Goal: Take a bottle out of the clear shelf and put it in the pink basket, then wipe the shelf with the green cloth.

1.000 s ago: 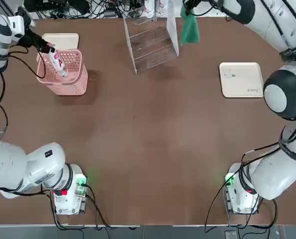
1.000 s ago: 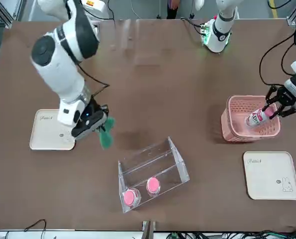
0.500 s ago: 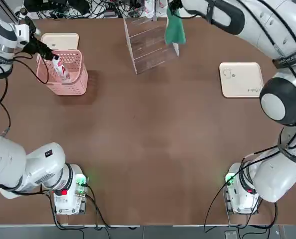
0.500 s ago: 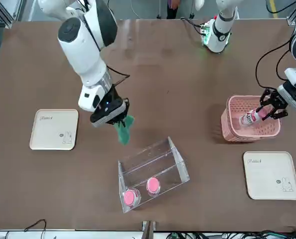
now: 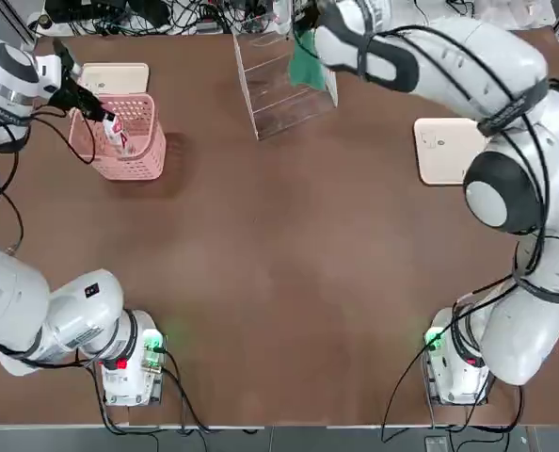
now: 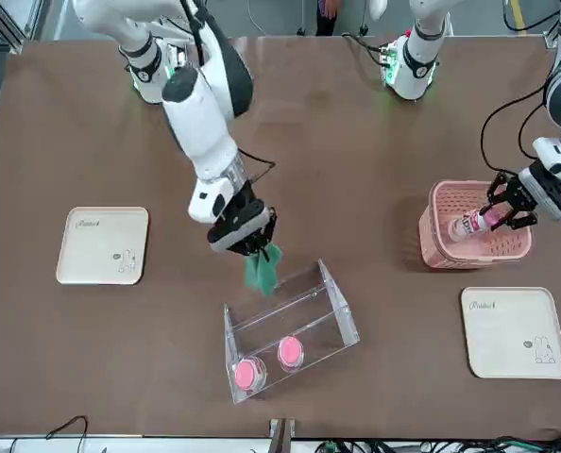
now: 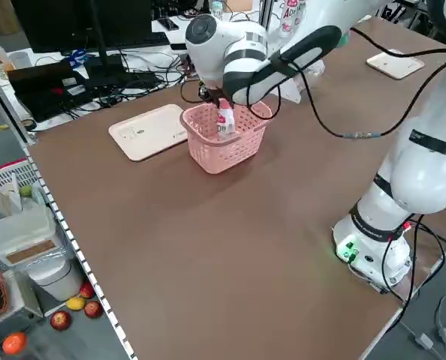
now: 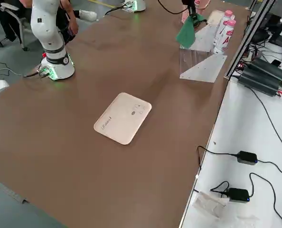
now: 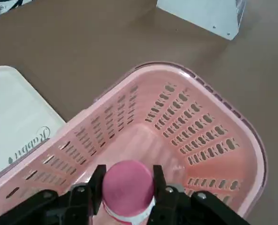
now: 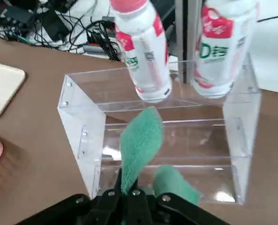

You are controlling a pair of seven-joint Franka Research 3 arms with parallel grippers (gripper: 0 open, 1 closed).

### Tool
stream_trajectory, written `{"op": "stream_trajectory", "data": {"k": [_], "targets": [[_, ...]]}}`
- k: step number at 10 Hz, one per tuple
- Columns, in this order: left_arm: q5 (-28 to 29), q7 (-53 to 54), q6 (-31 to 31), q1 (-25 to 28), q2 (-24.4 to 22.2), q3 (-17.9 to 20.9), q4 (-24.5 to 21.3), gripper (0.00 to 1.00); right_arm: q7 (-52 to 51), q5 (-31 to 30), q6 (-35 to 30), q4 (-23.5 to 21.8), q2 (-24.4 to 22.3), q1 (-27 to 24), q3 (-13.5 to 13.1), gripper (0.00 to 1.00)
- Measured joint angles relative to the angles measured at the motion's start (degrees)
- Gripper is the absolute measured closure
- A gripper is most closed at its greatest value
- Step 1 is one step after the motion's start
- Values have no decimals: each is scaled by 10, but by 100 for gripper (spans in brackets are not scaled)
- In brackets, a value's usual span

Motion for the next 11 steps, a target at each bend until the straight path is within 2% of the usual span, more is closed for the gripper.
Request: {"op": "stream_trajectory", "data": {"k": [3, 6, 11], "targets": [[0, 0, 1, 1, 4, 0, 14, 55, 3, 0, 84, -11, 10, 5, 1, 98], [0, 0, 1, 1, 10, 0, 25, 55, 2, 0, 157, -20, 40, 8, 1, 98], [0, 0, 1, 1, 27, 0, 27, 55, -2, -8, 179, -17, 49, 7, -1, 98]]}}
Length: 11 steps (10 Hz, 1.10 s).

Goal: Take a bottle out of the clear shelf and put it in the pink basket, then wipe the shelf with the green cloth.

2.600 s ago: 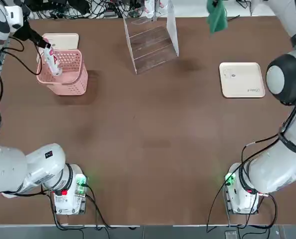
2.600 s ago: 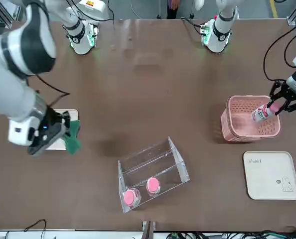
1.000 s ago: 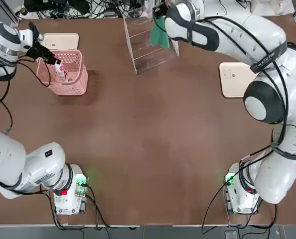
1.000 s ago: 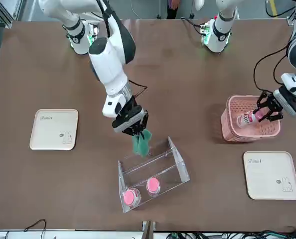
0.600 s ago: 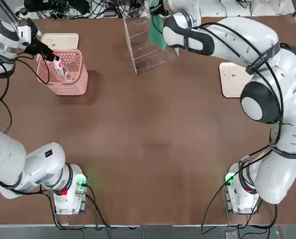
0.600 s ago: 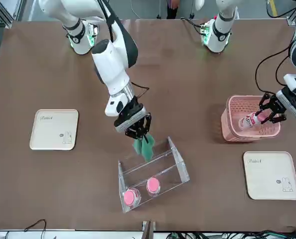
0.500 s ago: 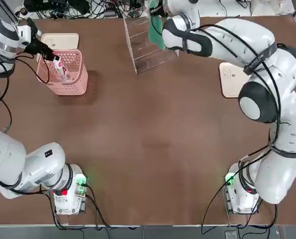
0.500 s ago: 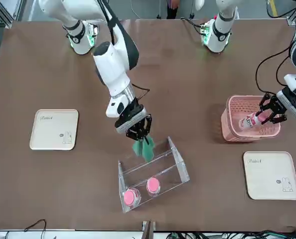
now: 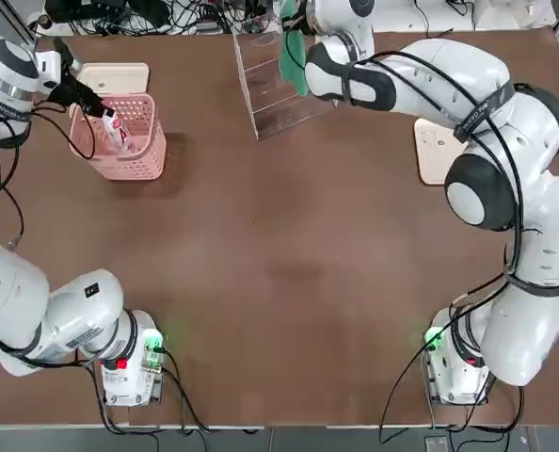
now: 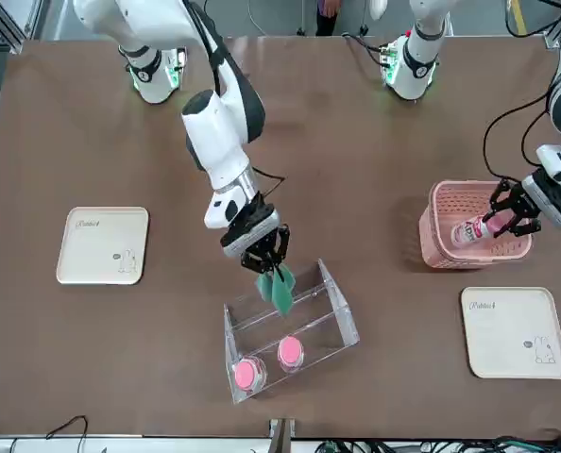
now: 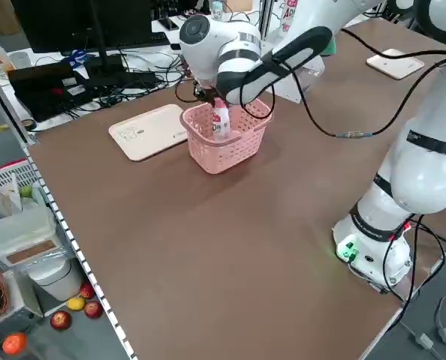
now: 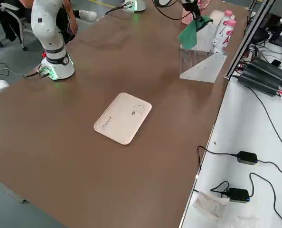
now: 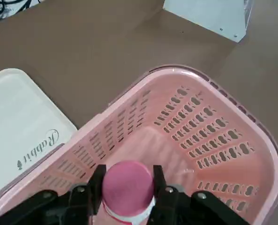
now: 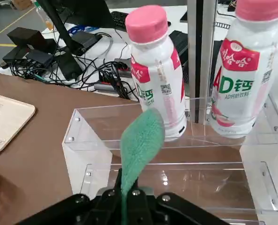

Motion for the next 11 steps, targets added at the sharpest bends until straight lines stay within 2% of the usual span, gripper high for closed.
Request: {"op": "stream_trajectory", "data": {"k": [2, 4, 6, 8, 11], "targets": [[0, 1, 0, 0, 4, 0, 1, 54, -6, -4, 1, 0, 8, 0, 0, 98], [-1, 10, -1, 0, 4, 0, 11, 42, -8, -15, 24, 0, 16, 0, 0, 98], [-1, 11, -6, 4, 4, 0, 18, 37, -11, -20, 52, -1, 32, 1, 2, 98], [-2, 11, -38, 10, 4, 0, 33, 28, -11, -20, 89, -1, 48, 2, 2, 98], [-3, -32, -60, 11, 1, 0, 70, 29, -12, -21, 122, -1, 57, 2, 2, 98]]}}
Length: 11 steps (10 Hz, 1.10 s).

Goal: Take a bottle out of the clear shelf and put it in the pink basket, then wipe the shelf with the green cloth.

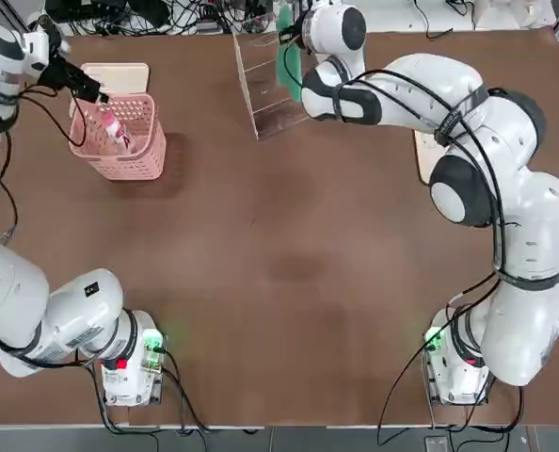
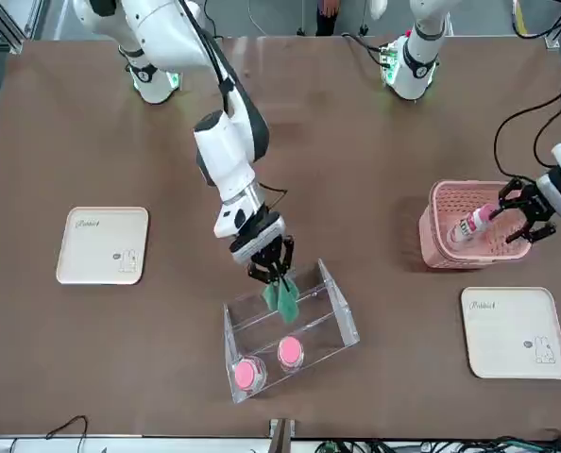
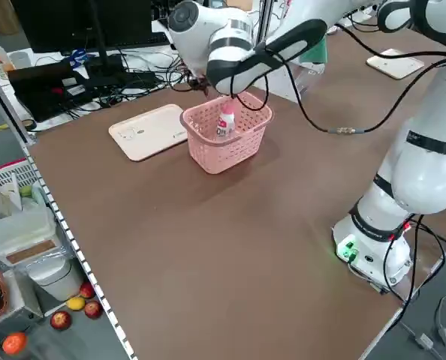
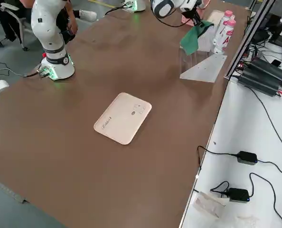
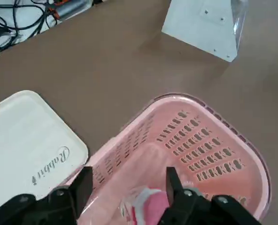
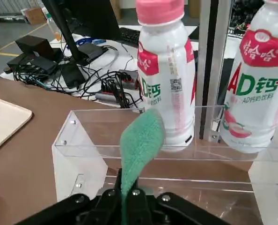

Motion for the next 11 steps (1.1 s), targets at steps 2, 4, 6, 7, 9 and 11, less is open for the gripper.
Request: {"op": "stream_trajectory", "data": {"k": [2, 4, 6, 7, 9, 11], "targets": [[17, -110, -62, -1, -1, -2, 64, 29, -1, -2, 3, 1, 3, 0, -1, 98], [80, -273, -116, -16, 8, -13, 137, 29, -2, -14, 19, 2, 16, 0, -1, 98], [184, -436, -119, -62, 18, -19, 196, 27, -2, -24, 26, 2, 30, 0, 0, 98], [250, -523, -119, -91, 20, -20, 218, 27, -2, -25, 27, 2, 33, 0, 0, 98], [336, -672, -119, -140, 21, -22, 245, 13, -2, -32, 28, 2, 36, 0, -2, 98], [350, -710, -136, -154, 19, -29, 282, 0, -2, -37, 31, 7, 40, -2, -6, 98]]}}
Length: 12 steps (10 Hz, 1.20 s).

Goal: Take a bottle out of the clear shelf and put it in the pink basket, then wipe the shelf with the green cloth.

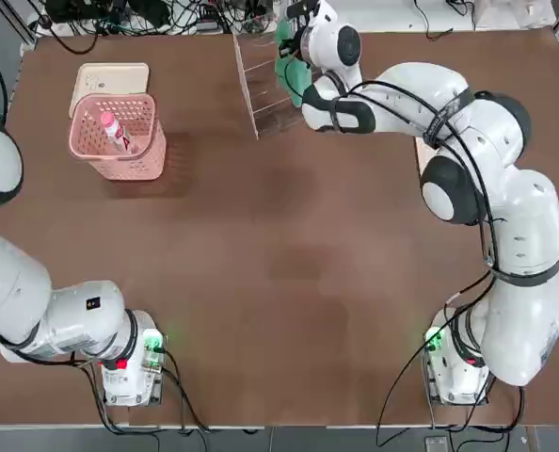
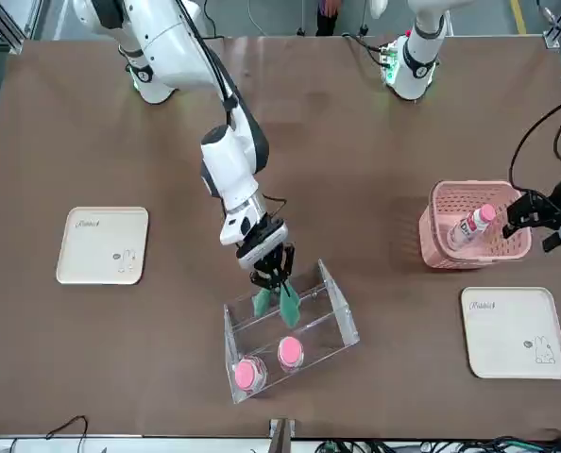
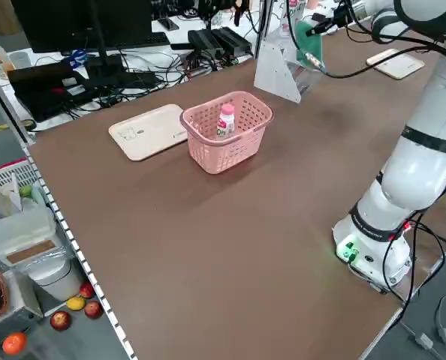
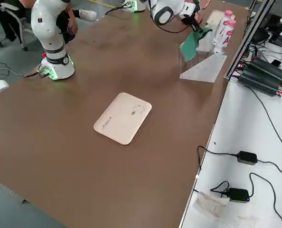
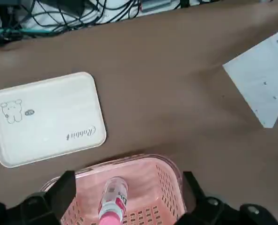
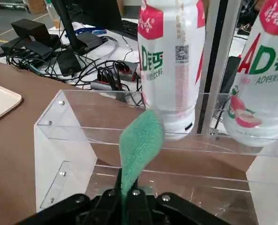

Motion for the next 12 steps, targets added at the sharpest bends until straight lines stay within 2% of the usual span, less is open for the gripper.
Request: {"op": "stream_trajectory", "data": {"k": [2, 4, 6, 9, 12], "targets": [[35, -85, -66, 1, -2, -1, 45, 0, -1, -1, 1, 14, 3, -3, -5, 98], [61, -177, -133, 0, -2, -6, 62, 0, -8, -4, 1, 25, 4, -5, -7, 98], [64, -194, -187, 0, -3, -28, 86, 0, -19, -5, 3, 26, 14, -6, -7, 98], [65, -194, -205, -4, -3, -40, 97, 0, -22, -10, 13, 50, 40, -11, -13, 98], [70, -207, -209, -77, -14, -21, 104, 0, -25, -11, 13, 77, 53, -14, -15, 98]]}}
